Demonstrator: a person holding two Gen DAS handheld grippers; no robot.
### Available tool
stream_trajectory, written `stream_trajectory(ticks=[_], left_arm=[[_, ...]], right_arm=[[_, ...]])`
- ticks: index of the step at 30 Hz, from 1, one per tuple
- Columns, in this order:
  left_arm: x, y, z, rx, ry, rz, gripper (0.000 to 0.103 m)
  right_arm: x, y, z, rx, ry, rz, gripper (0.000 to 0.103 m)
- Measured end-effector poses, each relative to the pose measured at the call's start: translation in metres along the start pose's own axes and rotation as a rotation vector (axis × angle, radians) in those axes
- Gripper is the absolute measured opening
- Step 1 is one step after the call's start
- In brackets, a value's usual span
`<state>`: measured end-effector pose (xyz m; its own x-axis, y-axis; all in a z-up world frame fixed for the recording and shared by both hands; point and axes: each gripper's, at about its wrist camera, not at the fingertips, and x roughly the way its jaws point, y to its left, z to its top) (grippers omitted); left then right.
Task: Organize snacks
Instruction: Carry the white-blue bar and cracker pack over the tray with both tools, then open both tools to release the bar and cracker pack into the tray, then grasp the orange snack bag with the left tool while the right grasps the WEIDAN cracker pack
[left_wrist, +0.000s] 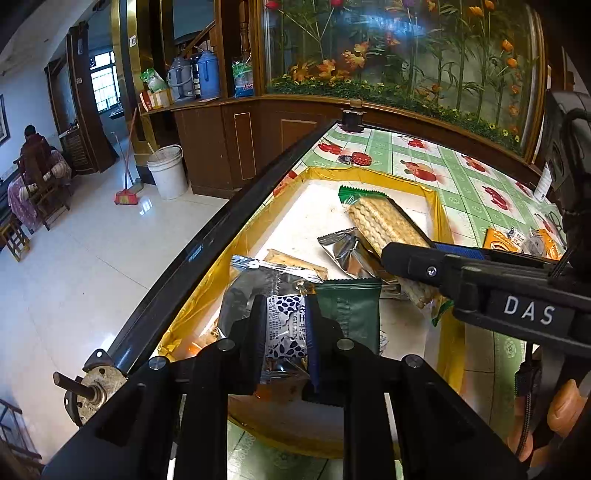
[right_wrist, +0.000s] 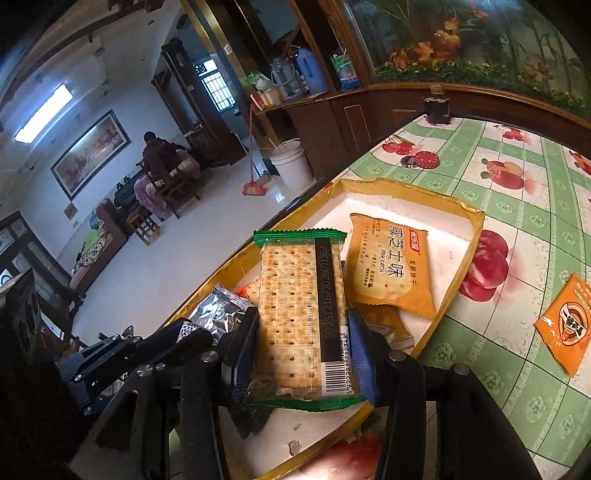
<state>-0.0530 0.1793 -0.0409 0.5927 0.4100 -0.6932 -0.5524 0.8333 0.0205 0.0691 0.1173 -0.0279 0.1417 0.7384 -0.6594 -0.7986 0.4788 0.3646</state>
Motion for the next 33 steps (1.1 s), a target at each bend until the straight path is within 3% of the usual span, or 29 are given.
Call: stream_trajectory(ticks=[17,18,20,21,22,27,33], left_arm=[[0.015,-0.008,0.007,0.018,0.054,-0.013,0.02],[0.015,-0.009,0.007,0.02,0.052,-0.009,0.025],[0.013,-0.011,0.007,0.024,0.05,0.003,0.053],[0.01,-0.011,0.007,0.027,0.04,0.011,0.074],[0.006,-0.011,0.007,0.026,0.024,0.018,0.08],[-0.003,-0.015,0.009,0.032,0.002,0.026,0.08],[-0.021,-0.027,0.013,0.045,-0.041,0.011,0.08]], right_arm=[[0.007,-0.009,-0.003,0.009,0.003,-0.048,0.051],[0.005,-0.01,-0.004,0.014,-0.001,-0.044,0.052],[0.0,-0.012,-0.003,0.021,-0.012,-0.047,0.053],[-0.005,-0.014,-0.003,0.025,-0.021,-0.048,0.057],[-0.01,-0.015,-0.003,0.028,-0.029,-0.049,0.061],[-0.052,-0.034,-0.015,0.068,-0.099,-0.075,0.065],[-0.128,-0.083,-0.062,0.152,-0.179,-0.187,0.071]])
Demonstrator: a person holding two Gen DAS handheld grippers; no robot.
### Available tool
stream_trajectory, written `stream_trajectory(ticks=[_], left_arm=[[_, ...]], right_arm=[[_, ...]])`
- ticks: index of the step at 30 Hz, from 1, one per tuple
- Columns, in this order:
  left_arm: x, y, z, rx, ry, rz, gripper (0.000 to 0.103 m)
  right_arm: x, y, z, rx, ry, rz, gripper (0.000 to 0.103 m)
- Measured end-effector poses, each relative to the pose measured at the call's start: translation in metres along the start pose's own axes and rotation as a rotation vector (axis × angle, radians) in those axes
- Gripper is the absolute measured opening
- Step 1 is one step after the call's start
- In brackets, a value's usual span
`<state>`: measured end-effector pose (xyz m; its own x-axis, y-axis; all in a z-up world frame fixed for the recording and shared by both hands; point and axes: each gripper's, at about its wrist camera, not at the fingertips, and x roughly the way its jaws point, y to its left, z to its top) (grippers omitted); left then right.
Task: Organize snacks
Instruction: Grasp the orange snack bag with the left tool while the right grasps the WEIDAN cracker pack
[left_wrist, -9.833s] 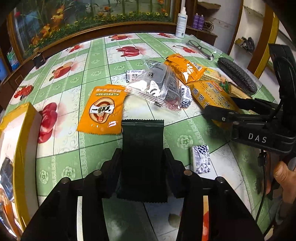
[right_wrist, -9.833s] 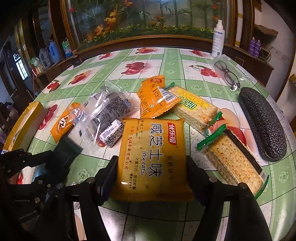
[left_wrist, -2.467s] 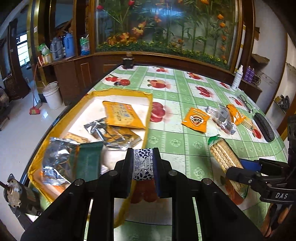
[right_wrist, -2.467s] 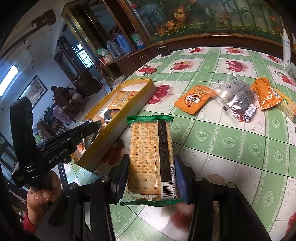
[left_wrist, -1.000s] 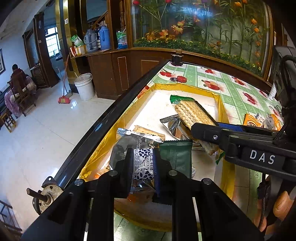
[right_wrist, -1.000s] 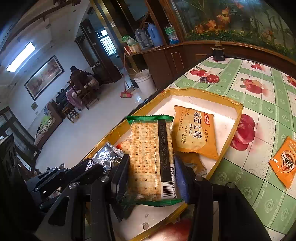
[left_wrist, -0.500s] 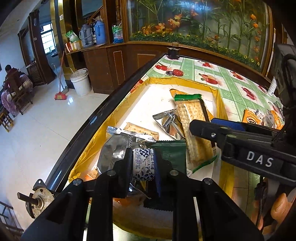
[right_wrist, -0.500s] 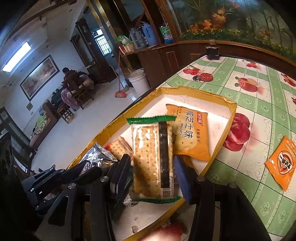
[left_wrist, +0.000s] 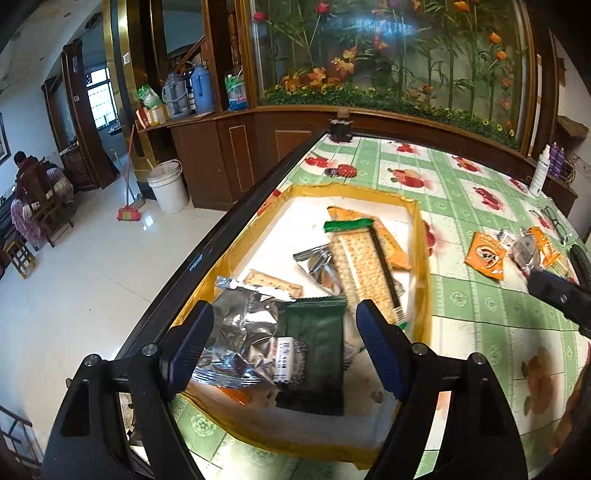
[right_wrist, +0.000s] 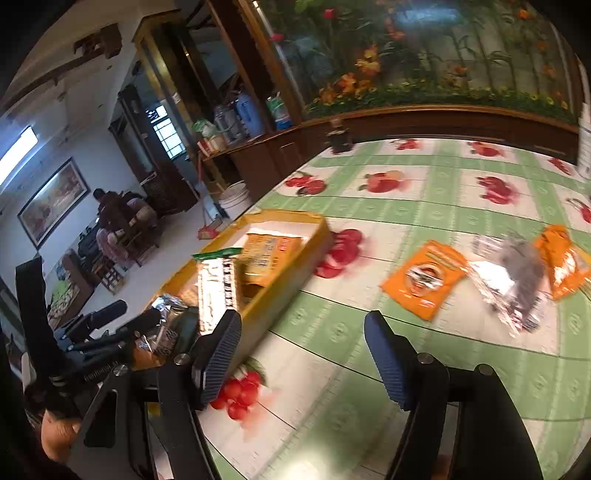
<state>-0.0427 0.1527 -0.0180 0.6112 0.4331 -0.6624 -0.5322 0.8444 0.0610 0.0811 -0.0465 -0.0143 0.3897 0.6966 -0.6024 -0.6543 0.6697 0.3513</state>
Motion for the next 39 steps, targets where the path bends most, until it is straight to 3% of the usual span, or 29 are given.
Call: stream_trajectory(ticks=[7,12,22,25,30,39], left_arm=[[-0.015,-0.043,0.007,0.056,-0.017,-0.096,0.08],[-0.009,-0.108,0.019,0.16,-0.004,-0.163,0.08],[0.02,-0.202,0.028,0.271,0.042,-0.168,0.08],[0.035,-0.209,0.034,0.284,0.05,-0.148,0.08],[0.067,-0.208,0.039,0.261,0.129,-0.216,0.08],[0.081,-0.216,0.038,0.288,0.14,-0.324,0.08]], right_arm=[[-0.058,-0.102,-0.033,0.191,-0.044,-0.17,0.073],[-0.078,-0.141,-0.033,0.243,-0.072,-0.188,0.074],[-0.094,-0.194,-0.008,0.226,-0.094,-0.185,0.077],[-0.088,-0.218,0.008,0.216,-0.077,-0.236,0.077],[-0.058,-0.247,0.025,0.154,0.029,-0.281,0.077],[-0.054,-0.247,0.021,0.114,-0.035,-0.319,0.077]])
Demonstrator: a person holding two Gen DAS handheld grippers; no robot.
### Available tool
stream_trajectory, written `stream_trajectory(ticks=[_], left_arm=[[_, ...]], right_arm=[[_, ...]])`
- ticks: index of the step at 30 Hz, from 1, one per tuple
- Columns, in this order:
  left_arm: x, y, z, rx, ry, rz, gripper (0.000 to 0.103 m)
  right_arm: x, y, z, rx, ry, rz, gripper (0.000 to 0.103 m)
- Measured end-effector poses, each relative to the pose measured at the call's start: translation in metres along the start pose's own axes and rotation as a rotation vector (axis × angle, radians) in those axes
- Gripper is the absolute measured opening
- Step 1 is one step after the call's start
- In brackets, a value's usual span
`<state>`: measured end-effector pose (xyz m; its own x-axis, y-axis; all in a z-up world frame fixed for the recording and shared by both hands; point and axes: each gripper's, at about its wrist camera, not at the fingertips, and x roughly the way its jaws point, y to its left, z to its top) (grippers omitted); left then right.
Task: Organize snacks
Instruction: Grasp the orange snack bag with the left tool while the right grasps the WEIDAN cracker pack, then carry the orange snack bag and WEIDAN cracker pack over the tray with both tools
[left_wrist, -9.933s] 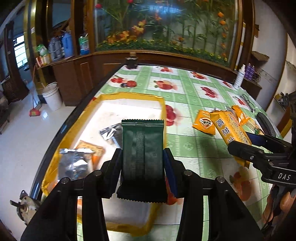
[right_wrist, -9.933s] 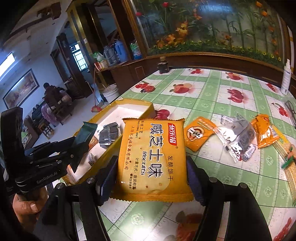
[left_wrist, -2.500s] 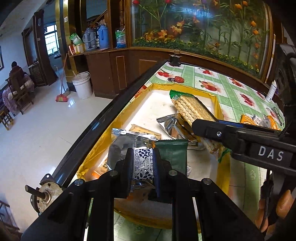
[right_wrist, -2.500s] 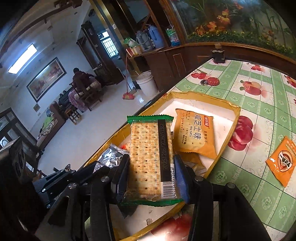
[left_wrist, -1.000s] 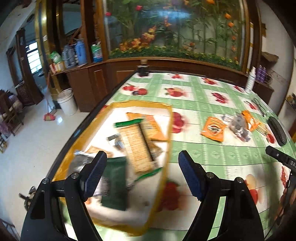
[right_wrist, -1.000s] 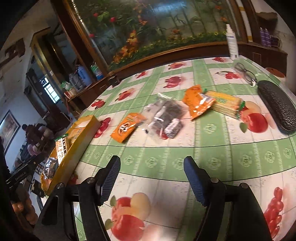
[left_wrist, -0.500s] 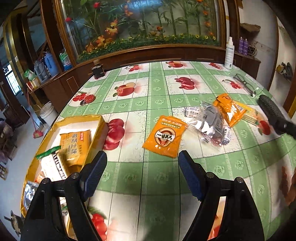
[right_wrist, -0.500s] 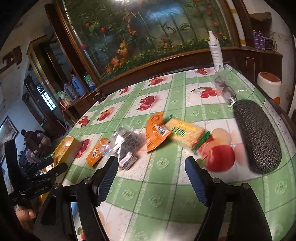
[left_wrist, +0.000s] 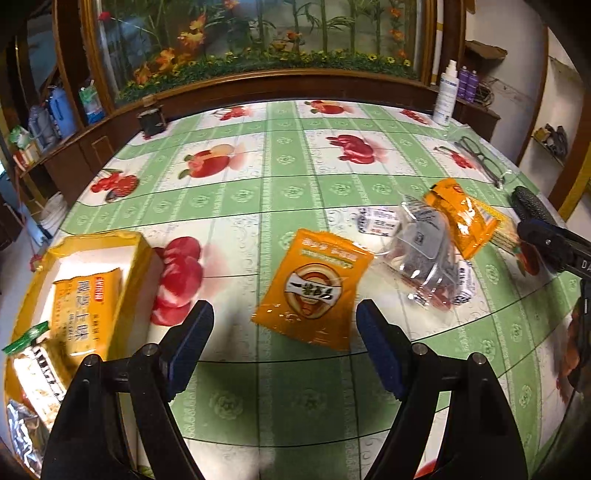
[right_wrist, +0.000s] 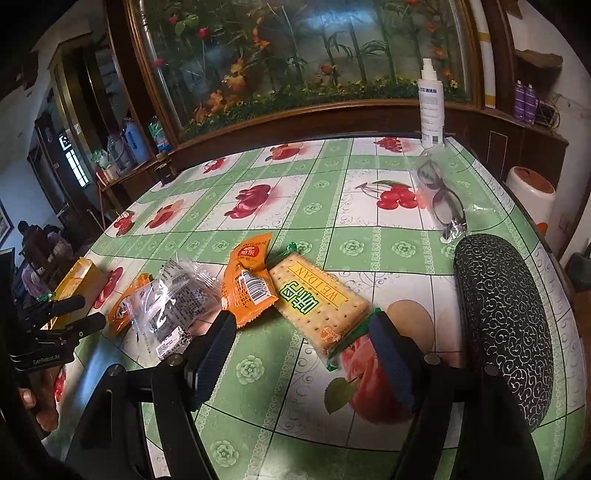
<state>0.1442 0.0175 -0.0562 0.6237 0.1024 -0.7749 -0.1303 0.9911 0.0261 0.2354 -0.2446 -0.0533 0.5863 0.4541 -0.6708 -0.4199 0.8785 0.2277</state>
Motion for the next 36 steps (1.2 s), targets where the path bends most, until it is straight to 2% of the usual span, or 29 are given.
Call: stream_trajectory(ticks=[4,7,9,15,18,21,24,27,28,29,30,31,34,36], left_arm=[[0.011,-0.002,0.005,0.032,0.016,-0.025,0.08],[0.018,-0.001,0.013,0.046,0.018,-0.026,0.08],[0.023,0.001,0.017,0.045,0.025,-0.024,0.08],[0.024,0.006,0.016,0.045,0.04,-0.069,0.08],[0.025,0.001,0.016,0.079,0.056,-0.103,0.08],[0.029,-0.009,0.018,0.129,0.048,-0.061,0.08],[0.042,-0.016,0.022,0.154,0.076,-0.028,0.08],[0.046,-0.016,0.02,0.145,0.076,-0.033,0.081],[0.047,-0.014,0.021,0.13,0.077,-0.041,0.081],[0.047,-0.011,0.021,0.113,0.082,-0.051,0.08],[0.048,-0.008,0.021,0.087,0.087,-0.07,0.074],[0.048,-0.006,0.022,0.067,0.086,-0.095,0.06],[0.045,-0.01,0.021,0.071,0.081,-0.086,0.05],[0.042,-0.013,0.018,0.076,0.077,-0.088,0.048]], right_arm=[[-0.001,0.003,-0.001,-0.029,-0.01,-0.002,0.081],[0.005,0.015,0.002,-0.122,0.002,-0.025,0.081],[0.011,0.023,0.006,-0.196,0.012,-0.007,0.081],[0.036,0.038,0.017,-0.39,0.096,-0.019,0.081],[0.042,0.032,0.019,-0.409,0.128,-0.001,0.081],[0.043,0.023,0.02,-0.408,0.136,0.018,0.082],[0.054,0.014,0.024,-0.391,0.151,0.031,0.085],[0.065,0.01,0.023,-0.351,0.194,0.061,0.08],[0.066,0.01,0.022,-0.341,0.202,0.05,0.069],[0.065,0.01,0.021,-0.331,0.207,0.041,0.063],[0.062,0.011,0.02,-0.321,0.2,0.04,0.052],[0.06,0.011,0.018,-0.305,0.201,0.049,0.049],[0.051,0.013,0.011,-0.275,0.205,0.048,0.049],[0.045,0.015,0.006,-0.253,0.207,0.047,0.048]])
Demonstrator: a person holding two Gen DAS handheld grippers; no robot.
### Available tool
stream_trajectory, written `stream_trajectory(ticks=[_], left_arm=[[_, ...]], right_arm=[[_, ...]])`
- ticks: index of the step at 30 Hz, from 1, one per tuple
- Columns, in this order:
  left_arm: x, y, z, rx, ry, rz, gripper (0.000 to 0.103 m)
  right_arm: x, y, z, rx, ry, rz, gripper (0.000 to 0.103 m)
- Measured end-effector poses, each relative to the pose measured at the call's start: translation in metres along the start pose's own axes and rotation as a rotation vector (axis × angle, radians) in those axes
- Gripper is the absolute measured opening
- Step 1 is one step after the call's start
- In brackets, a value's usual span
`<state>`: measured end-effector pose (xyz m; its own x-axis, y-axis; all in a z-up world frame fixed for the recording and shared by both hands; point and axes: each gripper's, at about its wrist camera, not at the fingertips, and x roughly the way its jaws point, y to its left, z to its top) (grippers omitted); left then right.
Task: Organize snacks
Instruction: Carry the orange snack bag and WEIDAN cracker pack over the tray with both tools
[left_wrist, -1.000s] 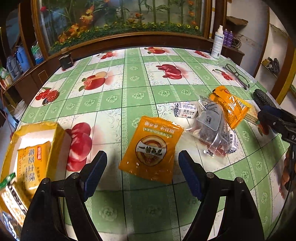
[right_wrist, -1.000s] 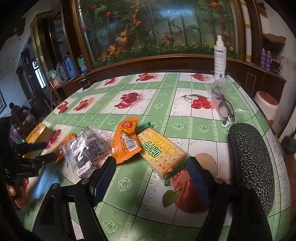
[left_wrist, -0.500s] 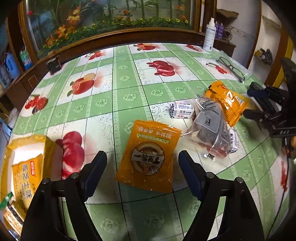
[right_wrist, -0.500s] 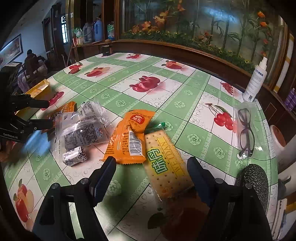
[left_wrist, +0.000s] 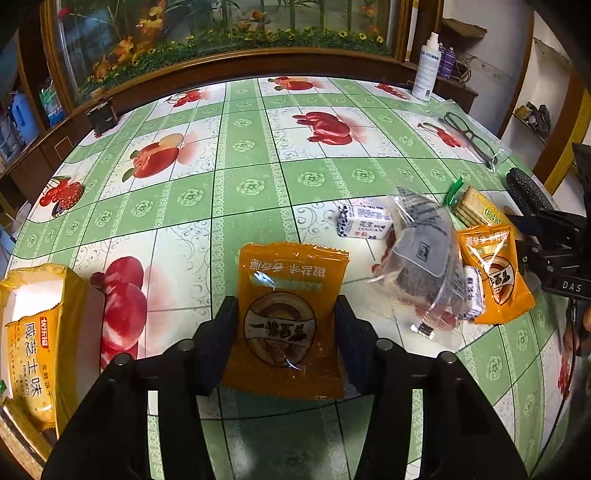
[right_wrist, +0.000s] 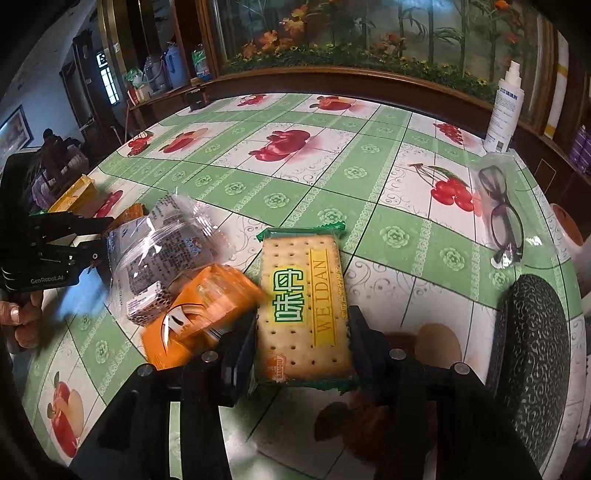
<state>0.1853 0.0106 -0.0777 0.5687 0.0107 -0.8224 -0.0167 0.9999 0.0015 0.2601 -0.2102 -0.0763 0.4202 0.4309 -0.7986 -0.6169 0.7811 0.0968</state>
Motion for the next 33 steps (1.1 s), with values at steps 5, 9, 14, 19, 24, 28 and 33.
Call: stream_trajectory(ticks=[5,9,14,19,24,28,33], left_arm=[[-0.015,-0.001,-0.018,-0.027,-0.002,-0.033,0.045],[-0.031,-0.001,-0.035,-0.054,-0.005,-0.047,0.045],[-0.062,-0.005,-0.054,-0.063,-0.049,-0.042,0.045],[-0.098,-0.004,-0.069,-0.084,-0.111,-0.041,0.045],[-0.127,0.004,-0.08,-0.1,-0.165,-0.023,0.045],[-0.143,0.018,-0.091,-0.132,-0.19,-0.003,0.045],[-0.161,0.04,-0.106,-0.188,-0.218,0.029,0.045]], right_arm=[[-0.015,0.004,-0.018,0.098,-0.008,0.034,0.048],[-0.033,0.003,-0.037,0.212,-0.048,0.095,0.048],[-0.058,0.0,-0.064,0.355,-0.12,0.165,0.048],[-0.082,0.003,-0.081,0.464,-0.193,0.238,0.048],[-0.096,0.031,-0.078,0.46,-0.234,0.294,0.048],[-0.102,0.062,-0.067,0.419,-0.248,0.371,0.048],[-0.097,0.102,-0.054,0.36,-0.235,0.435,0.047]])
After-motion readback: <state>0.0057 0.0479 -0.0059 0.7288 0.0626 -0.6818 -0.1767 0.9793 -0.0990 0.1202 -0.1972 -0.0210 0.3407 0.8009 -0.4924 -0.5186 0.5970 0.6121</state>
